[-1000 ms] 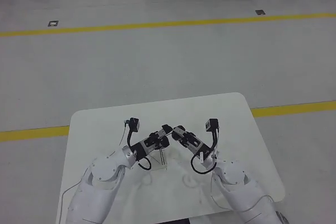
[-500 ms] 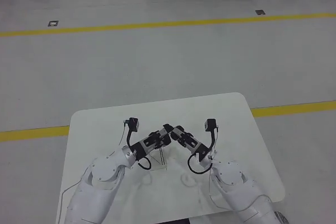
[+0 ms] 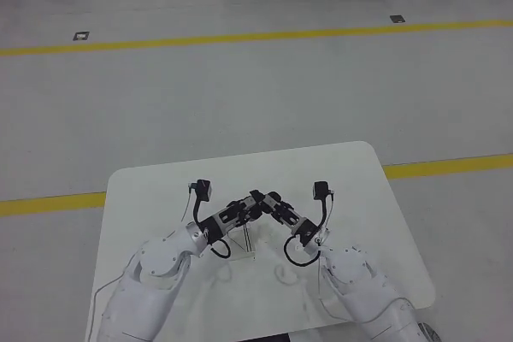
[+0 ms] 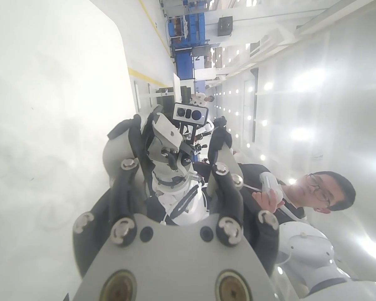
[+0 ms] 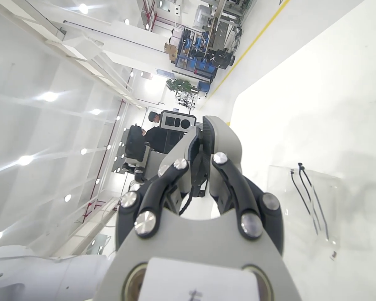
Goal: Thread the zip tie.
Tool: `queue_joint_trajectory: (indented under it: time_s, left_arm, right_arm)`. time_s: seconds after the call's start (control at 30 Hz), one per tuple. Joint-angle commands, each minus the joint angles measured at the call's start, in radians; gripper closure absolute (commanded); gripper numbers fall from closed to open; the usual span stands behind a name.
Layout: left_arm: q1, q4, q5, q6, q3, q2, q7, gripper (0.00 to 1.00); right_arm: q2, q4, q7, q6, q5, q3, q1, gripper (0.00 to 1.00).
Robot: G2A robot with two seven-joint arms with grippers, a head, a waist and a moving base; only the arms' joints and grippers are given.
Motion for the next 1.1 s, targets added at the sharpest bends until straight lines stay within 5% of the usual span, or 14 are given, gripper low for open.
queue_joint_trajectory:
  time_s: [0.0,0.63,1.07]
  left_arm:
    - [-0.003,0.005,-0.002,0.001,0.005,0.002,0.004,0.61]
    - [-0.019,0.024,-0.029,0.005,0.029,0.022,0.024,0.84]
    - [-0.02,0.023,-0.038,0.015,0.042,0.035,0.039,0.82]
  right_arm:
    - [0.0,0.001,-0.001,0.0,-0.004,-0.002,0.001,1.0]
    - [0.001,0.006,-0.012,0.0,-0.039,-0.007,0.004,1.0]
    - [0.004,-0.013,-0.013,0.0,-0.034,-0.004,-0.002,1.0]
